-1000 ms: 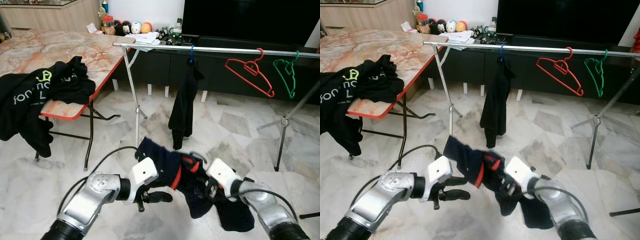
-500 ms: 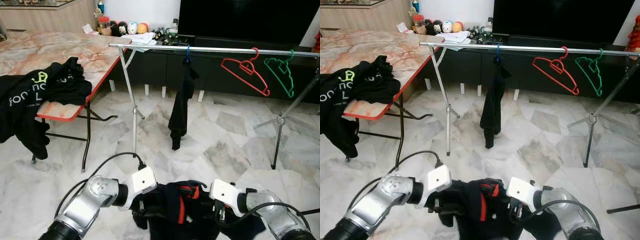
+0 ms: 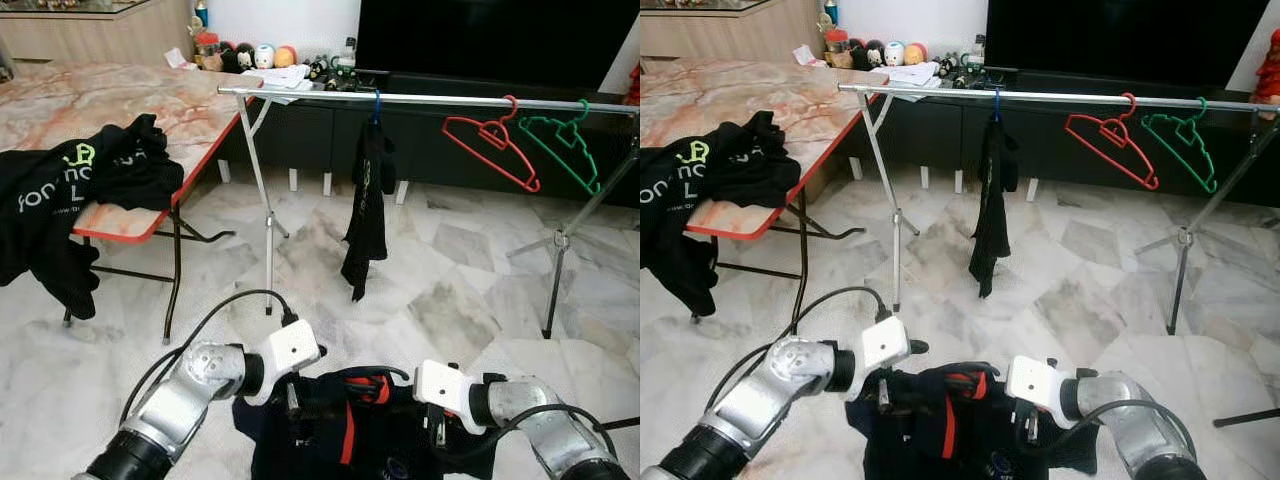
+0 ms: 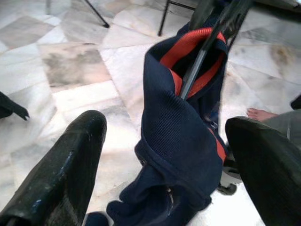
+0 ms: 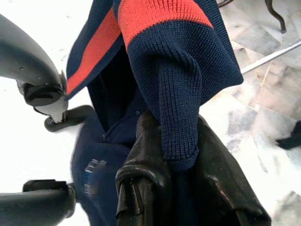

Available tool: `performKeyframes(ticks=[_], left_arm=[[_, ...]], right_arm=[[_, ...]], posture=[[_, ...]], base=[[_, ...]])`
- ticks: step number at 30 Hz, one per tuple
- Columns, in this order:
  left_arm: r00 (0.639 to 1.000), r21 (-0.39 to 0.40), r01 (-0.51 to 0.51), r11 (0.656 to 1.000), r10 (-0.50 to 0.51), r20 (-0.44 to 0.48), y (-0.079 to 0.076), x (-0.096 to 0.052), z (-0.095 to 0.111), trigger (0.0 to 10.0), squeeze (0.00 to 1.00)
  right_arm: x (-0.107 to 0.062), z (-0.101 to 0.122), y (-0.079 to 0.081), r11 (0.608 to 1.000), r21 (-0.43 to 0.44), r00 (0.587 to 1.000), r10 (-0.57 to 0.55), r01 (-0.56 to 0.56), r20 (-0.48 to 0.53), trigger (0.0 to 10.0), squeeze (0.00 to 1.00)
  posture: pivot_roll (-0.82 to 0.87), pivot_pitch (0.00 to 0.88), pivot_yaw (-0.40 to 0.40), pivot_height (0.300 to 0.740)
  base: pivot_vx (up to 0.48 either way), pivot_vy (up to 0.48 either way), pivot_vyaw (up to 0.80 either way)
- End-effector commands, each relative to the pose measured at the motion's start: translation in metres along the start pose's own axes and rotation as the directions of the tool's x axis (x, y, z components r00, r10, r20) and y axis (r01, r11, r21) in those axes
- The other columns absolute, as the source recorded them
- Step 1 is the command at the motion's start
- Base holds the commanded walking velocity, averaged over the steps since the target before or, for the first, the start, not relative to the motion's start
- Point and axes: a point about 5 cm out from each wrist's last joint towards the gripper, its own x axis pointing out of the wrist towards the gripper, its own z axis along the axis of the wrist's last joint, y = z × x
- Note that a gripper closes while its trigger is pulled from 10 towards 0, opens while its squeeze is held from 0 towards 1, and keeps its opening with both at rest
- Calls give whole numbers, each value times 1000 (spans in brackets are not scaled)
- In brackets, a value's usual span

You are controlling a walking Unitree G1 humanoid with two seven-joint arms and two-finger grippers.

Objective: Hang hanger

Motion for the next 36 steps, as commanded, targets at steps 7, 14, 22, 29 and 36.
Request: performKeyframes(ticks=[7, 14, 22, 29, 36], left_arm=[[999, -11, 45, 999, -45, -26, -5, 7, -7, 10000, 0], [1000, -30, 0, 1000, 0, 3, -1, 14, -5, 10000, 0], [1000, -28, -11, 1000, 12, 26, 0, 19, -2, 0, 0], [999, -18, -5, 1000, 5, 40, 0, 21, 1, 0, 0], [999, -9, 12, 1000, -12, 49, -2, 22, 3, 0, 0]], right_arm=[[-2, 27, -7, 999, -37, 992, 9, -4, 125, 0, 0], [-2, 31, -4, 997, -55, 991, 53, -46, 126, 0, 0], [-1, 32, -1, 997, -36, 988, 68, -64, 137, 0, 0], [-2, 32, -1, 997, -20, 988, 80, -77, 134, 0, 0], [-1, 30, 2, 995, -4, 986, 97, -97, 134, 0, 0]], posture=[[3, 87, 4, 740], [2, 82, 2, 740], [-1, 72, 5, 740], [-1, 68, 4, 740], [2, 77, 3, 740]], base=[[0, 0, 0], [0, 0, 0], [0, 0, 0], [0, 0, 0], [0, 0, 0]])
